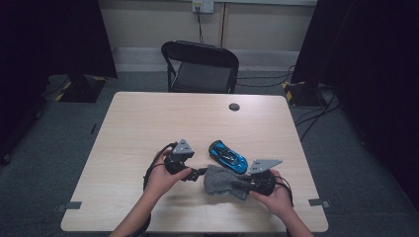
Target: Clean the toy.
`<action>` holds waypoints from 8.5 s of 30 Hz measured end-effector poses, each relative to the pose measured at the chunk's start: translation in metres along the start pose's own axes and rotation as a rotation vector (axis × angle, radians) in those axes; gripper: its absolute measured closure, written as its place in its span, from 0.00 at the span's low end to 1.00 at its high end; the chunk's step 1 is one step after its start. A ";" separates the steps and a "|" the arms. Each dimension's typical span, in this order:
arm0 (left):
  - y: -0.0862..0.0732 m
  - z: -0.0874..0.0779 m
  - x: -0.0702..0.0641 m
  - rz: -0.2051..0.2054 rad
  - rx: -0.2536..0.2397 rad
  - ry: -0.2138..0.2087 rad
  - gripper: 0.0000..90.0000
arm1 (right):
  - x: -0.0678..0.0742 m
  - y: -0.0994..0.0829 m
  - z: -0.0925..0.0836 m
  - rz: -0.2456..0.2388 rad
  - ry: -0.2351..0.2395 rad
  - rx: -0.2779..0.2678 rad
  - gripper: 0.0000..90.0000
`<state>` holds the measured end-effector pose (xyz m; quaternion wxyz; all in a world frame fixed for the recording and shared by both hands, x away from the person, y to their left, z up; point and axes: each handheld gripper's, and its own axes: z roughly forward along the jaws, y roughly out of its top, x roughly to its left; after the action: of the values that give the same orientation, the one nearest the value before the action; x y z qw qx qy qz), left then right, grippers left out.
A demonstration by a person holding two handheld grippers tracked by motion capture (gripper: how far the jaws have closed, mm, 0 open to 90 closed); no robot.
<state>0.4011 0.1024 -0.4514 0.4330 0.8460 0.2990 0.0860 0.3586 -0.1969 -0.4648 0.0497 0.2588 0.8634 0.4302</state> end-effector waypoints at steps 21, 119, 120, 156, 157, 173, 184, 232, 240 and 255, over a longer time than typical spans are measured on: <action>0.036 0.062 -0.003 0.024 0.038 -0.039 0.20 | -0.051 -0.026 -0.059 0.192 -0.199 -0.077 0.86; 0.047 0.120 0.003 0.172 0.067 -0.051 0.05 | -0.006 -0.038 -0.024 0.090 0.005 0.143 0.86; 0.047 0.120 0.003 0.170 0.064 -0.050 0.05 | -0.004 -0.037 -0.022 0.086 0.014 0.141 0.86; 0.049 0.120 0.003 0.169 0.082 -0.051 0.05 | 0.007 -0.020 0.003 -0.062 0.126 0.122 0.86; 0.049 0.120 0.003 0.169 0.083 -0.050 0.05 | 0.004 -0.020 0.002 -0.056 0.112 0.125 0.86; 0.049 0.120 0.003 0.173 0.079 -0.053 0.05 | -0.026 -0.030 -0.014 0.049 0.017 0.133 0.86; 0.048 0.120 0.003 0.171 0.074 -0.055 0.05 | -0.035 -0.035 -0.020 0.083 0.006 0.122 0.86; 0.048 0.120 0.003 0.172 0.068 -0.054 0.05 | -0.064 -0.049 -0.046 0.190 -0.216 0.107 0.85; 0.048 0.120 0.003 0.172 0.068 -0.053 0.05 | -0.067 -0.052 -0.050 0.203 -0.229 0.104 0.85; 0.048 0.119 0.003 0.174 0.070 -0.054 0.05 | -0.073 -0.057 -0.055 0.237 -0.304 0.088 0.85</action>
<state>0.4727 0.0015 -0.4871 0.4020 0.8853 0.2155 0.0899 0.3815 -0.3003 -0.4838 0.1170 0.4227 0.8274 0.3507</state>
